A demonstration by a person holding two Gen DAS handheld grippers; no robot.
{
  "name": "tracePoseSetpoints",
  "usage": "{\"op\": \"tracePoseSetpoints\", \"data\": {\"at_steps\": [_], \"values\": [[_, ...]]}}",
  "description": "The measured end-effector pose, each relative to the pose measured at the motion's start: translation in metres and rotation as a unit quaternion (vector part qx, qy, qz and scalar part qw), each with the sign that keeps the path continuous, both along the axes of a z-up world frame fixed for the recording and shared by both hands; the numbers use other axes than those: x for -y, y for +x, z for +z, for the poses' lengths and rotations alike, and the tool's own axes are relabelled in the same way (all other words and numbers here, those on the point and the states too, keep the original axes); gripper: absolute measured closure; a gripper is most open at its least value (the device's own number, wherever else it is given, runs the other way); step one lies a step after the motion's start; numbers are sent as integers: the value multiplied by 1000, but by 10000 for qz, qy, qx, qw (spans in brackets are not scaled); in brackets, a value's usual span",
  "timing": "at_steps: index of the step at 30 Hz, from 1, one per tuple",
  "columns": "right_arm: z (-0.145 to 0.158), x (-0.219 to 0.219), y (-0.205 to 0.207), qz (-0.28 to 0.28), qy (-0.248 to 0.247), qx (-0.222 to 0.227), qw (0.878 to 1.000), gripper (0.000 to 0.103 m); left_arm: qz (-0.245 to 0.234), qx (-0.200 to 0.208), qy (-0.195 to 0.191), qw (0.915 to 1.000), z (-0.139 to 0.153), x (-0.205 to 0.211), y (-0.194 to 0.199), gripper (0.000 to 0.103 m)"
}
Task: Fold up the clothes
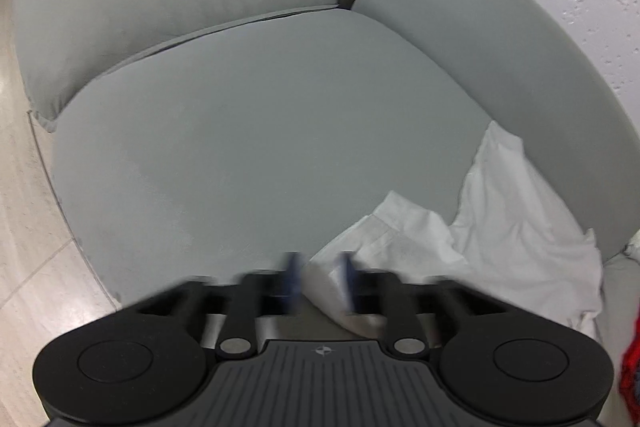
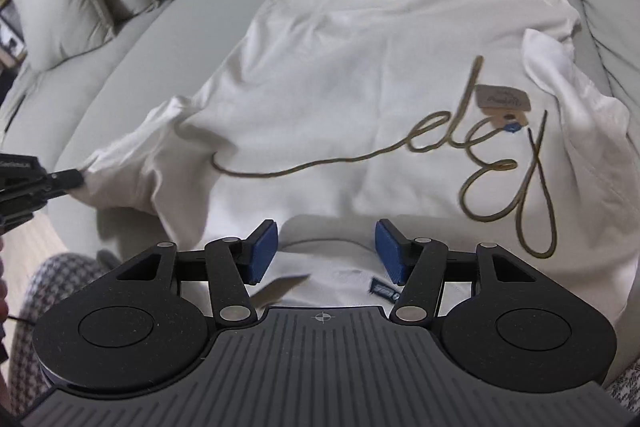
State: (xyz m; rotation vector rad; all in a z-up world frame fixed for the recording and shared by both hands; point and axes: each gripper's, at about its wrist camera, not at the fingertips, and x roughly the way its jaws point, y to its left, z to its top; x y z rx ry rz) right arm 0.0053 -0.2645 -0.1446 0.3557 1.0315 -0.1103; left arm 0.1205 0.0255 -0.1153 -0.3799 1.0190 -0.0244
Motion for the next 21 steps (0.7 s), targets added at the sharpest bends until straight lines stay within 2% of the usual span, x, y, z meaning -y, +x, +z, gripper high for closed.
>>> {"op": "tracePoseSetpoints", "data": {"at_steps": [5, 7, 9, 10, 11, 12, 14, 19, 20, 21], "values": [[9, 3, -4, -5, 188, 63, 9998, 43, -302, -150, -206, 9992, -5, 10, -1, 31], [13, 4, -8, 58, 363, 121, 9992, 43, -340, -267, -178, 9989, -13, 14, 3, 34], [17, 9, -17, 16, 655, 123, 9978, 43, -367, -331, -114, 9987, -23, 17, 8, 42], [19, 11, -21, -8, 800, 123, 9967, 43, -388, -308, -8, 9988, -25, 20, 10, 48], [20, 17, -30, -167, 966, 70, 9952, 43, -423, -203, 206, 9987, -25, 23, 11, 80], [20, 21, -35, -265, 1000, 38, 9946, 43, -439, -106, 419, 9981, -23, 25, 12, 99], [21, 26, -47, -441, 951, -5, 9945, 43, -418, 62, 840, 9956, -17, 25, 15, 101], [24, 33, -73, -293, 249, -205, 9991, 43, -803, 484, 1731, 9804, -2, 27, 24, 98], [24, 35, -76, -264, 140, -261, 9992, 43, -913, 608, 1941, 9748, -1, 29, 23, 96], [24, 36, -78, -268, 69, -306, 9992, 43, -981, 722, 2074, 9706, 1, 31, 20, 90]]}}
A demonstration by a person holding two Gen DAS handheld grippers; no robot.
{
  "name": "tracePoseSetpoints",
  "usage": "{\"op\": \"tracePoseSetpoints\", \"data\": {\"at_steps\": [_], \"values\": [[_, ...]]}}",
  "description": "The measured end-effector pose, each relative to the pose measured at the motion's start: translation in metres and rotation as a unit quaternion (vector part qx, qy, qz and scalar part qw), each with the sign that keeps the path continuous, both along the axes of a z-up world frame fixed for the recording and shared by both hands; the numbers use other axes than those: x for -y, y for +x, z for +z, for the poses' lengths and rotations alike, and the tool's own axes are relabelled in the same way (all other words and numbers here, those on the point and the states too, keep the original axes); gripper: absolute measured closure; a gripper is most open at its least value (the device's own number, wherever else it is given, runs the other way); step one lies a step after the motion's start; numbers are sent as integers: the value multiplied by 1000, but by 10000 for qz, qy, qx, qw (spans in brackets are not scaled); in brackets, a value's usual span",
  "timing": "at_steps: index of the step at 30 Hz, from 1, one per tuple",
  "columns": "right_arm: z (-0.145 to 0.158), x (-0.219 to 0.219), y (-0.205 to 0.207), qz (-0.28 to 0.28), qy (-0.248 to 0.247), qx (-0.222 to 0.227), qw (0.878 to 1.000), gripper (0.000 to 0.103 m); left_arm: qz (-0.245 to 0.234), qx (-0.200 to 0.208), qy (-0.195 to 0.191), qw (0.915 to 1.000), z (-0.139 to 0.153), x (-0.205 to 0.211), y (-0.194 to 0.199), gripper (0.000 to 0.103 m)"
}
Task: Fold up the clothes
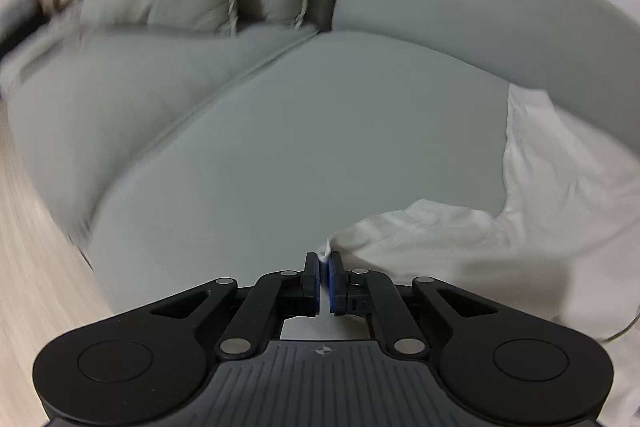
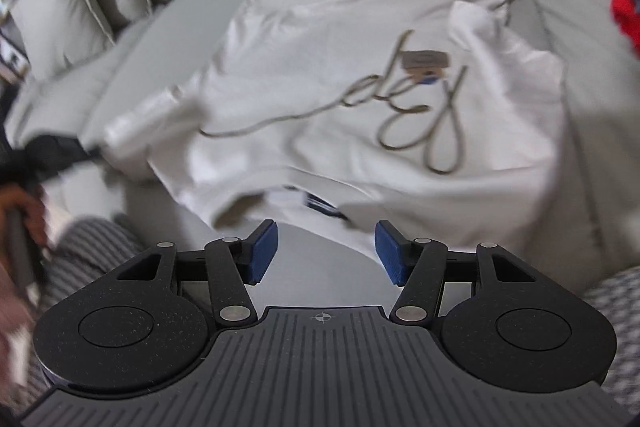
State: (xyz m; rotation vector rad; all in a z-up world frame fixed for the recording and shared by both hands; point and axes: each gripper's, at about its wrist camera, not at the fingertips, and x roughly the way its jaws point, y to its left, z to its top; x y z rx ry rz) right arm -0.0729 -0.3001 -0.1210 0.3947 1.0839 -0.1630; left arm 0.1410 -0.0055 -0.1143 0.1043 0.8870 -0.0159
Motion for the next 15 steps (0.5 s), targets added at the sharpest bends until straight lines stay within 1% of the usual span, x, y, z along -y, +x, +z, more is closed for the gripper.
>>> {"op": "tracePoseSetpoints", "data": {"at_steps": [1, 2, 3, 4, 5, 6, 7, 8, 9, 10, 12, 14, 15], "values": [[1, 2, -4, -29, -49, -24, 10000, 43, -32, 59, 82, 9999, 2, 1, -2, 85], [2, 4, -7, -59, -98, -48, 9999, 43, 13, 37, 89, 10000, 4, -1, -4, 63], [3, 7, -10, -67, -76, -27, 9999, 43, 116, 21, 74, 9999, 6, -2, -8, 35], [5, 10, -12, -76, -53, -8, 10000, 43, 305, 12, 28, 9995, 10, -4, -13, 28], [7, 12, -16, -82, -10, -17, 10000, 41, 427, 14, -11, 9991, 13, -6, -18, 31], [8, 13, -19, -133, -32, -47, 9999, 41, 408, -15, -73, 9991, 16, -5, -25, 32], [9, 15, -23, -183, -55, -77, 9998, 41, 330, -117, -220, 9991, 20, -2, -34, 32], [10, 17, -26, -234, -77, -106, 9996, 41, 268, -202, -383, 9987, 22, 0, -40, 35], [10, 21, -31, -330, -58, -114, 9994, 41, 165, -316, -637, 9973, 23, 4, -47, 35], [11, 22, -32, -377, -38, -110, 9992, 41, 12, -506, -1014, 9936, 23, 11, -59, 35], [9, 30, -42, -644, 109, -77, 9978, 41, -113, -751, -1385, 9874, 22, 22, -73, 36], [5, 39, -50, -943, 281, -54, 9951, 41, -232, -1107, -1884, 9756, 17, 41, -91, 36], [2, 47, -56, -1196, 463, 10, 9917, 41, -192, -1252, -2098, 9695, 12, 49, -97, 36]]}}
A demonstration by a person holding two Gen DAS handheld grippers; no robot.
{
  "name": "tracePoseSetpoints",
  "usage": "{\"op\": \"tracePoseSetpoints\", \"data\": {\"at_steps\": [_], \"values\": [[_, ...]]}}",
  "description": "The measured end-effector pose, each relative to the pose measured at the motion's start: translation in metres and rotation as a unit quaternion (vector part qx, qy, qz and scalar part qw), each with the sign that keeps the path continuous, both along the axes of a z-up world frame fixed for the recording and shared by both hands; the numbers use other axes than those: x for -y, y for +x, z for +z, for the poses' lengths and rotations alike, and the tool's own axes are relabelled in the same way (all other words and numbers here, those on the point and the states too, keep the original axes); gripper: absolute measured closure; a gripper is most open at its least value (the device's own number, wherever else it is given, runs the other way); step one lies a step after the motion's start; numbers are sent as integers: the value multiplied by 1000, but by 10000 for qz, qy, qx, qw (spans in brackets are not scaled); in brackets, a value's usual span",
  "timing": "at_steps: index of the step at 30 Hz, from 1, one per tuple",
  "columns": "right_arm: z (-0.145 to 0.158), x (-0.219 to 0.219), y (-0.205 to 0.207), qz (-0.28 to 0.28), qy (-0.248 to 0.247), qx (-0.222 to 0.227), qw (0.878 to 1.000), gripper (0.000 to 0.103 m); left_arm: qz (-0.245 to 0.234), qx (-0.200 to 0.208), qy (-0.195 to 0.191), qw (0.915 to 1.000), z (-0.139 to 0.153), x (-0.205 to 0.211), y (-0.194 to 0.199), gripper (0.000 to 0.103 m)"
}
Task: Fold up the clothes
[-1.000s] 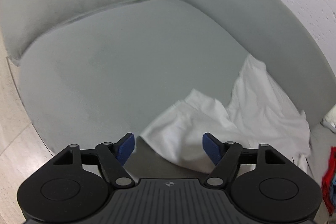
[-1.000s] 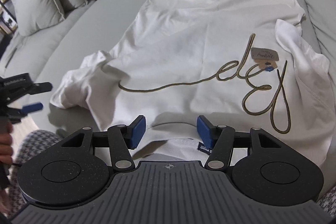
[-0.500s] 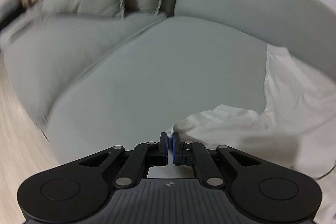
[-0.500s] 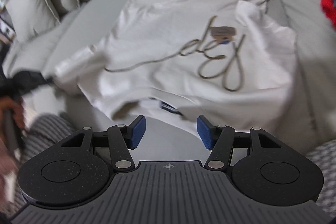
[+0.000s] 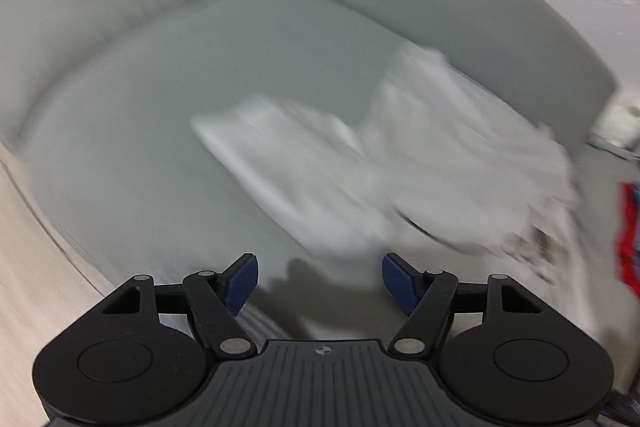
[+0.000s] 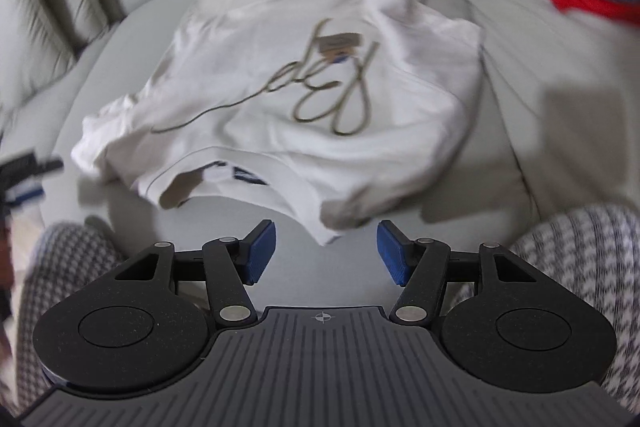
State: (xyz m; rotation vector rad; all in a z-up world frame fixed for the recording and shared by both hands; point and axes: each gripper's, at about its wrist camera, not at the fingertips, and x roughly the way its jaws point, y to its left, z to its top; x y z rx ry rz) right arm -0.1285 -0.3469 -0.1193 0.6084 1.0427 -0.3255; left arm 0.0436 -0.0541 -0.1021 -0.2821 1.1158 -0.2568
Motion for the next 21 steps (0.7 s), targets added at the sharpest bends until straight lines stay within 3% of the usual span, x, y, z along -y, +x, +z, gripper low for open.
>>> {"op": "tracePoseSetpoints", "data": {"at_steps": [4, 9, 18, 21], "values": [[-11, 19, -14, -800, 646, 354, 9941, 41, 289, -358, -409, 9981, -18, 18, -10, 38], [-40, 38, -22, -1506, 1624, 494, 9739, 41, 440, -560, -621, 9955, -37, 35, -11, 46], [-63, 27, -16, -1516, 1873, 852, 9668, 44, 448, -368, -593, 9966, -46, 51, -6, 46], [-69, 27, -15, -1546, 2006, 953, 9627, 47, 504, -432, -840, 9943, -48, 50, -4, 52]]}}
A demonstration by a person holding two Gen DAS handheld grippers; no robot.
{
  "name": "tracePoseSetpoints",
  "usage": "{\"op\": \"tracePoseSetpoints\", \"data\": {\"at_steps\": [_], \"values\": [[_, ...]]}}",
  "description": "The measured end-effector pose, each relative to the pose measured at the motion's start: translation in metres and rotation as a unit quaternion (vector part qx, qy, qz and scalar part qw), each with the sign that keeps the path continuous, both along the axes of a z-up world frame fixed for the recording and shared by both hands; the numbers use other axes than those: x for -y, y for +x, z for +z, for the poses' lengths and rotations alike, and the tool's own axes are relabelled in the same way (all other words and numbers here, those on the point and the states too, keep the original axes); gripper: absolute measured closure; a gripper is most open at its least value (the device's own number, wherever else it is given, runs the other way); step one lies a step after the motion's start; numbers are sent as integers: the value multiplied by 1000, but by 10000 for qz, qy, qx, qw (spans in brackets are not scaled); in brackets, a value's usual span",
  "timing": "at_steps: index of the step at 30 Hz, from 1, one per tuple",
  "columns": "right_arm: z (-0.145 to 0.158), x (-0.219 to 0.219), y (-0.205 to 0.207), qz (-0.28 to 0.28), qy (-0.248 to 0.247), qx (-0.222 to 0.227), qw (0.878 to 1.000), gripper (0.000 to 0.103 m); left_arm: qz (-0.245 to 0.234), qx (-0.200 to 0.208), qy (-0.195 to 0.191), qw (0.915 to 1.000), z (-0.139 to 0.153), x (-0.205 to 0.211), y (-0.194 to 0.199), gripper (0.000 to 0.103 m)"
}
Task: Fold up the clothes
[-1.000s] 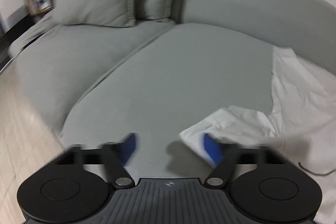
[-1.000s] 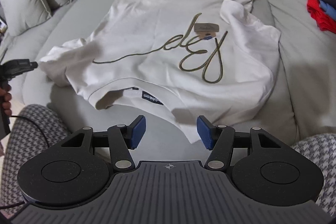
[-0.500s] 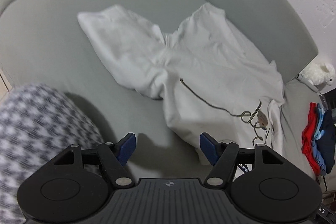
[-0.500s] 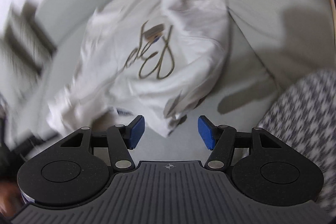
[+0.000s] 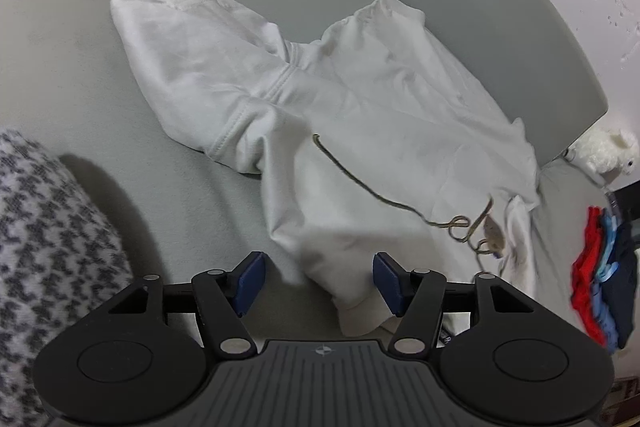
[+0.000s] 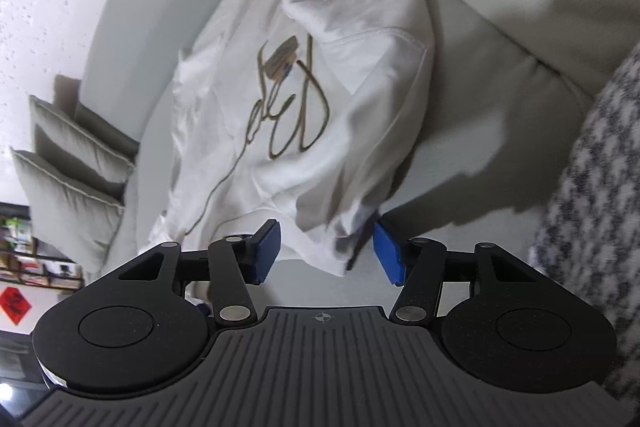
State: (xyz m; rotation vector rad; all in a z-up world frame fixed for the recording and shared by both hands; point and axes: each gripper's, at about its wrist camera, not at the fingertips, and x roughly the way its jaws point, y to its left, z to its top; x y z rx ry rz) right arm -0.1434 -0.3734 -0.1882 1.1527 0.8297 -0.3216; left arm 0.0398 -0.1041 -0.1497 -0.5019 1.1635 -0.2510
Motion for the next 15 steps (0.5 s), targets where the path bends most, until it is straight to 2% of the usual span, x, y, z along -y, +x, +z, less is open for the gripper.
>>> {"op": "tracePoseSetpoints", "data": {"at_steps": [1, 3, 5, 6, 7, 8, 9, 11, 15], "values": [[-2, 1, 0, -29, 68, 32, 10000, 47, 8, -41, -135, 9999, -2, 0, 1, 56], [-9, 3, -3, -194, 282, 166, 9993, 47, -6, -197, -369, 9991, -8, 2, 5, 78], [-19, 4, -4, -403, 528, 362, 9971, 48, 4, -287, -391, 9988, -8, 2, 4, 84], [-21, 4, -4, -432, 550, 405, 9967, 52, -2, -306, -371, 9988, -7, 2, 3, 88], [-21, 4, -3, -435, 543, 415, 9967, 56, -8, -325, -352, 9989, -6, 3, 2, 92], [-20, 2, -2, -388, 459, 374, 9975, 76, -30, -342, -311, 9989, -4, 3, 0, 98], [-17, 1, 1, -273, 308, 274, 9988, 98, -74, -359, -237, 9990, 0, 3, -2, 98], [-11, 0, 2, -147, 124, 213, 9996, 98, -163, -405, -142, 9989, 9, 3, -9, 98], [26, -8, 9, 321, -666, 62, 9972, 99, -376, -498, -52, 9980, 25, 5, -28, 99]]}}
